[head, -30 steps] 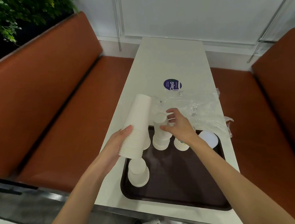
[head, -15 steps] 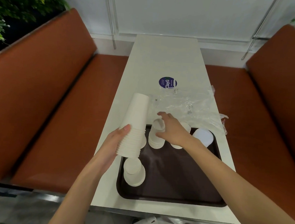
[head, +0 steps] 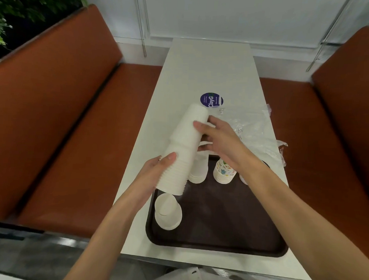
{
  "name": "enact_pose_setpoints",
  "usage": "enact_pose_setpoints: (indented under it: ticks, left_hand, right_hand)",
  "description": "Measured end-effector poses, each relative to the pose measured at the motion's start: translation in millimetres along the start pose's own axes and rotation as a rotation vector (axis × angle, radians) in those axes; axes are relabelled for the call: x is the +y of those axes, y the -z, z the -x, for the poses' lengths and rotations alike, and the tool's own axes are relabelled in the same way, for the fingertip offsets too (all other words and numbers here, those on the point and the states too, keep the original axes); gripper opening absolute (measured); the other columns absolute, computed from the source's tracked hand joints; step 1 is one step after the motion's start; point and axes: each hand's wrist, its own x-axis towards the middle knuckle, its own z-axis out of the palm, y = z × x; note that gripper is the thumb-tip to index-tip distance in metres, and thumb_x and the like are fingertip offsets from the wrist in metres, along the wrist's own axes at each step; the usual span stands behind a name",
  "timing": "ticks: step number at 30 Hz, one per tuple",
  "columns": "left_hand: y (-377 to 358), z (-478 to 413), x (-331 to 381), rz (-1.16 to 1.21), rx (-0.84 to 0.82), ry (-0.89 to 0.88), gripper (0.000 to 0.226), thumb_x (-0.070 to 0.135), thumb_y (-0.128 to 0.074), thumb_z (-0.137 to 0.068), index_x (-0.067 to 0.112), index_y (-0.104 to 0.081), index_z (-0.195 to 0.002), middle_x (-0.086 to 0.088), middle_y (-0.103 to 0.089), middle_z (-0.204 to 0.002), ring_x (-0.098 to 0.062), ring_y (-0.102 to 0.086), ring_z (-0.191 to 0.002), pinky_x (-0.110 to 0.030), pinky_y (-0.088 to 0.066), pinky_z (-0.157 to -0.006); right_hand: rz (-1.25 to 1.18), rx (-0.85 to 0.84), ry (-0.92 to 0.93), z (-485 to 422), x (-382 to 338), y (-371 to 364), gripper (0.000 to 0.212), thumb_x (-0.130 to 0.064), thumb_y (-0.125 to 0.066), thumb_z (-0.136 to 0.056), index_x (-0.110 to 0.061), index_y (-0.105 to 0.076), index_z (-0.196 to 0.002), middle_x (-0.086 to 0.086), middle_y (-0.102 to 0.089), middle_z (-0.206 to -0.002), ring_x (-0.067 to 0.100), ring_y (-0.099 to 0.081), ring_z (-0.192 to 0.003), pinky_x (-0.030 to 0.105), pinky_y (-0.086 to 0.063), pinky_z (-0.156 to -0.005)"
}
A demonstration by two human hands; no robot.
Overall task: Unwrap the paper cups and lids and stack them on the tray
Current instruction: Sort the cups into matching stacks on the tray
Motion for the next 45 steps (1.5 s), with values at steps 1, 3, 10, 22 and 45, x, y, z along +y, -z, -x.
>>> enact_pose_setpoints:
  ticks: [1, 3, 10, 22, 45]
  left_hand:
    - [0.4, 0.0, -0.9, -0.003, 0.001, 0.006, 0.061, 0.064, -0.061, -0.072, 0.018, -0.065, -0.112, 0.005, -0.077, -0.095, -0.011, -0.074, -0.086, -0.019, -0.055, -0.062]
    - [1.3, 1.7, -2.3, -0.003, 0.004, 0.012, 0.060, 0.062, -0.061, -0.074, 0.017, -0.066, -0.113, 0.002, -0.077, -0.097, -0.012, -0.074, -0.087, -0.018, -0.055, -0.063]
    - [12.2, 7.1, -7.1, 0.049, 0.050, 0.013, 0.057, 0.062, -0.063, -0.073, 0.023, -0.063, -0.114, 0.008, -0.077, -0.094, -0.010, -0.074, -0.084, -0.019, -0.056, -0.060]
    - [21.0, 10.3, -7.7, 0.108, 0.138, 0.034, 0.063, 0.064, -0.061, -0.075, 0.021, -0.065, -0.121, -0.006, -0.074, -0.114, -0.023, -0.072, -0.103, -0.036, -0.060, -0.078]
    - [0.2, 4.6, -0.8, 0.012, 0.025, 0.042, 0.064, 0.064, -0.069, -0.071, 0.015, -0.067, -0.112, 0.000, -0.077, -0.095, -0.016, -0.075, -0.086, -0.025, -0.057, -0.064]
  right_hand:
    - [-0.039, 0.043, 0.008, -1.5, -4.5, 4.1, 0.042, -0.033, -0.072, -0.086, -0.010, -0.062, -0.120, 0.006, -0.072, -0.099, 0.023, -0.069, -0.083, 0.037, -0.057, -0.069]
    - [-0.065, 0.125, 0.030, -4.9, -13.0, 13.2, 0.039, -0.031, -0.069, -0.090, -0.009, -0.060, -0.120, 0.007, -0.069, -0.097, 0.023, -0.068, -0.081, 0.039, -0.057, -0.071]
    - [0.041, 0.336, 0.122, -7.6, -11.5, 35.6, 0.042, -0.024, -0.072, -0.088, -0.017, -0.052, -0.124, 0.003, -0.067, -0.113, 0.020, -0.069, -0.097, 0.037, -0.059, -0.082]
    - [0.737, 0.183, 0.051, -5.7, 52.5, 14.6, 0.069, -0.026, -0.081, -0.078, -0.020, -0.039, -0.132, 0.003, -0.058, -0.113, 0.020, -0.058, -0.098, 0.022, -0.042, -0.071]
    - [0.134, 0.060, -0.016, 6.7, 11.0, -17.8, 0.040, -0.032, -0.072, -0.088, -0.012, -0.062, -0.122, 0.005, -0.071, -0.109, 0.019, -0.070, -0.090, 0.029, -0.056, -0.070]
